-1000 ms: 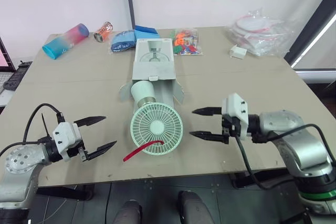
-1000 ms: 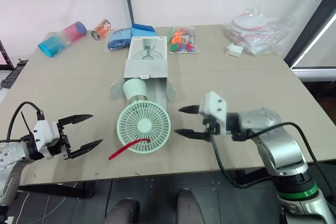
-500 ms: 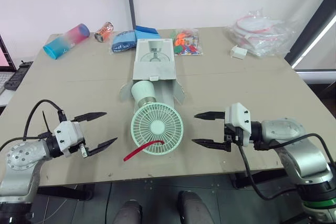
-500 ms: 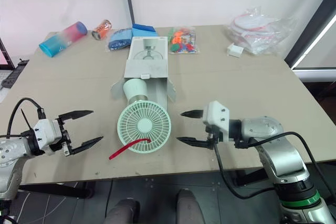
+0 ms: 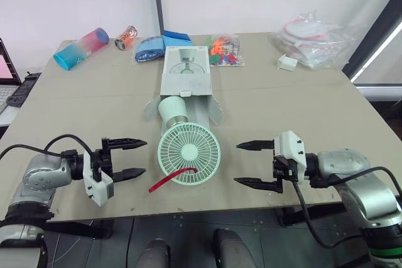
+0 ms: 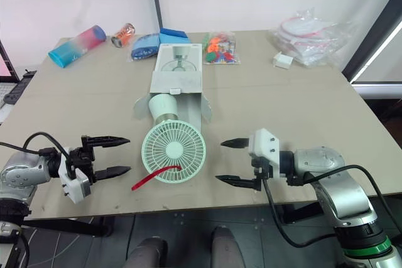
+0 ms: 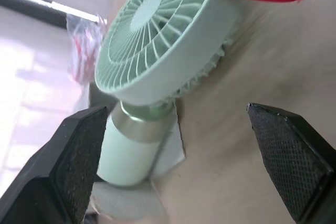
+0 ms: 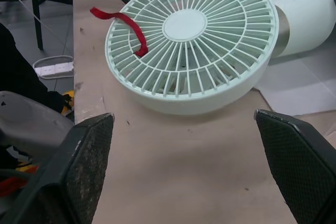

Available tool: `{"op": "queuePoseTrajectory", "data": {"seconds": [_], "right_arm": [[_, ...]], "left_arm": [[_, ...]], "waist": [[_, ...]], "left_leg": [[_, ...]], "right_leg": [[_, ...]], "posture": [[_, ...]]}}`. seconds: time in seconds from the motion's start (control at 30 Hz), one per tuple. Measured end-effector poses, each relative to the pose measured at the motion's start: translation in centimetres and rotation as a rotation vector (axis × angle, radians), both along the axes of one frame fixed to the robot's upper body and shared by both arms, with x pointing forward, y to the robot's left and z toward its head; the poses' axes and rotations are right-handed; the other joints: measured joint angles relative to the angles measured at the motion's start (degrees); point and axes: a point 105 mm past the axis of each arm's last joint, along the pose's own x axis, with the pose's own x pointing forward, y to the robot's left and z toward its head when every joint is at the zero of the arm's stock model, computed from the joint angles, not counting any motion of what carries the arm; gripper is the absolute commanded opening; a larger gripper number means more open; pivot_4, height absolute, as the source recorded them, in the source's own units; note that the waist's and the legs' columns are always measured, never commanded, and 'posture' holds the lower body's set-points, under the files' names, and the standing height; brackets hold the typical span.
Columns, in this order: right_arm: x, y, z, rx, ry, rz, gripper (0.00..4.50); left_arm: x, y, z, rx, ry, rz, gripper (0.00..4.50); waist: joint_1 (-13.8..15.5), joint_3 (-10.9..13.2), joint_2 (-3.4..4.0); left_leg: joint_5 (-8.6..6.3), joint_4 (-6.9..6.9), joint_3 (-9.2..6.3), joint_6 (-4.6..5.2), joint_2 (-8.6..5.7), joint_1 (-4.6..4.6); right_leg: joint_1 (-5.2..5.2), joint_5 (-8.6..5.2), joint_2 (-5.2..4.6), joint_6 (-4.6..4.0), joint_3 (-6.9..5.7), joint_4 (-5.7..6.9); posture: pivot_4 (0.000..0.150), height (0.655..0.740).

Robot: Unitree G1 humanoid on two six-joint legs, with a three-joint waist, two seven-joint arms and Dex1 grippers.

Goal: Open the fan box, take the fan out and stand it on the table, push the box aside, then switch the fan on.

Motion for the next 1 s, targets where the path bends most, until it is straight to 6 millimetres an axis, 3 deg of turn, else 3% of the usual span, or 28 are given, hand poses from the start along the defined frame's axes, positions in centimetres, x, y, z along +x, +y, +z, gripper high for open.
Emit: {"op": "queuePoseTrajectory", "data": {"seconds": [0.17, 0.5, 1.0], "right_arm": [[-0.1, -0.2, -0.5, -0.002, 0.004, -0.020, 4.38], [0.2, -0.3, -0.7, -0.017, -0.008, -0.046, 4.38], [0.0, -0.2, -0.8, -0.016, -0.004, -0.048, 4.38]], "left_arm": [[-0.5, -0.3, -0.8, 0.034, -0.075, -0.057, 4.50], [0.8, -3.2, -0.6, 0.080, -0.208, -0.105, 4.50], [2.8, -5.1, -1.5, 0.123, -0.417, -0.088, 4.50]], "waist": [[0.10, 0.00, 0.00], [0.22, -0.01, -0.01], [0.21, -0.01, -0.02]], "left_leg": [[0.00, 0.03, 0.00, 0.00, 0.00, -0.02], [-0.01, 0.24, 0.00, 0.02, -0.01, -0.03], [-0.04, 0.31, 0.00, 0.03, -0.01, -0.04]], "right_leg": [[0.01, 0.02, 0.00, 0.04, 0.00, 0.00], [0.14, 0.07, 0.00, 0.13, 0.00, 0.00], [0.19, 0.09, 0.00, 0.21, 0.00, 0.01]], "posture": [[0.150, 0.7400], [0.150, 0.7400], [0.150, 0.7400]]}}
